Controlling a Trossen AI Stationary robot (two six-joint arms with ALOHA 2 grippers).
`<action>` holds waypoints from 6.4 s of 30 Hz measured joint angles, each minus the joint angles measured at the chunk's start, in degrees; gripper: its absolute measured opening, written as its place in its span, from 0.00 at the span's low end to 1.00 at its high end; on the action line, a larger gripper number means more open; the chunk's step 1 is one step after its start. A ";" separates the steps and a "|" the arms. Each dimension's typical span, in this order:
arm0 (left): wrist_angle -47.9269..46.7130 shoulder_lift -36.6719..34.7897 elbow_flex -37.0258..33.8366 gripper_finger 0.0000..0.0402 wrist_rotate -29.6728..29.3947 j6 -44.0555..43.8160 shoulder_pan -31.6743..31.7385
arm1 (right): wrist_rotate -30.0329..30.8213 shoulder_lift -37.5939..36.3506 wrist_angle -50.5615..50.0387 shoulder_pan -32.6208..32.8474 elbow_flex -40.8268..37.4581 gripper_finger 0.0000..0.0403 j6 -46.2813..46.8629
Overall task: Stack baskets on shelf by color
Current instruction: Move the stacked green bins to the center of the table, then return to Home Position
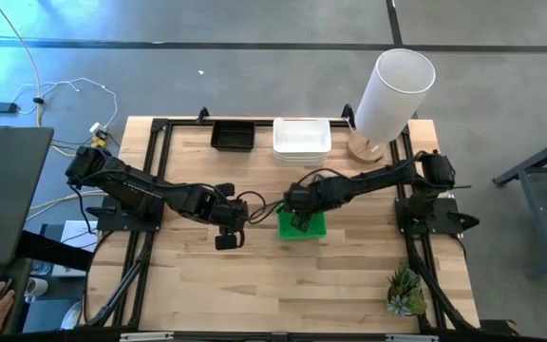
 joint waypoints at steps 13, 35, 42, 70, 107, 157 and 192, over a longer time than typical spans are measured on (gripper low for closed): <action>0.36 0.00 -0.02 0.30 -0.59 4.25 2.99 | 1.94 0.00 0.02 -6.67 0.00 0.41 -5.00; 0.44 0.00 -0.02 0.30 -0.44 10.53 12.82 | -3.22 -0.02 5.18 -11.10 0.00 0.41 -19.73; 0.44 0.00 -0.04 0.30 -0.35 11.56 14.13 | -6.00 -0.02 5.33 -10.97 0.00 0.41 -22.81; 0.64 0.00 -0.04 0.30 6.52 10.15 14.27 | -4.80 -0.24 -4.75 -7.95 8.13 0.41 -24.31; 19.65 -32.39 -15.25 0.30 7.35 10.47 12.16 | 0.47 -2.52 -23.12 -3.42 25.03 0.41 -25.02; 37.81 -73.10 -51.09 0.30 2.64 6.23 4.79 | 4.46 -83.63 37.59 7.51 -52.11 0.41 -19.63; 47.91 -74.31 -58.82 0.30 4.08 12.44 4.83 | 4.71 -90.23 52.70 7.33 -68.22 0.41 -23.16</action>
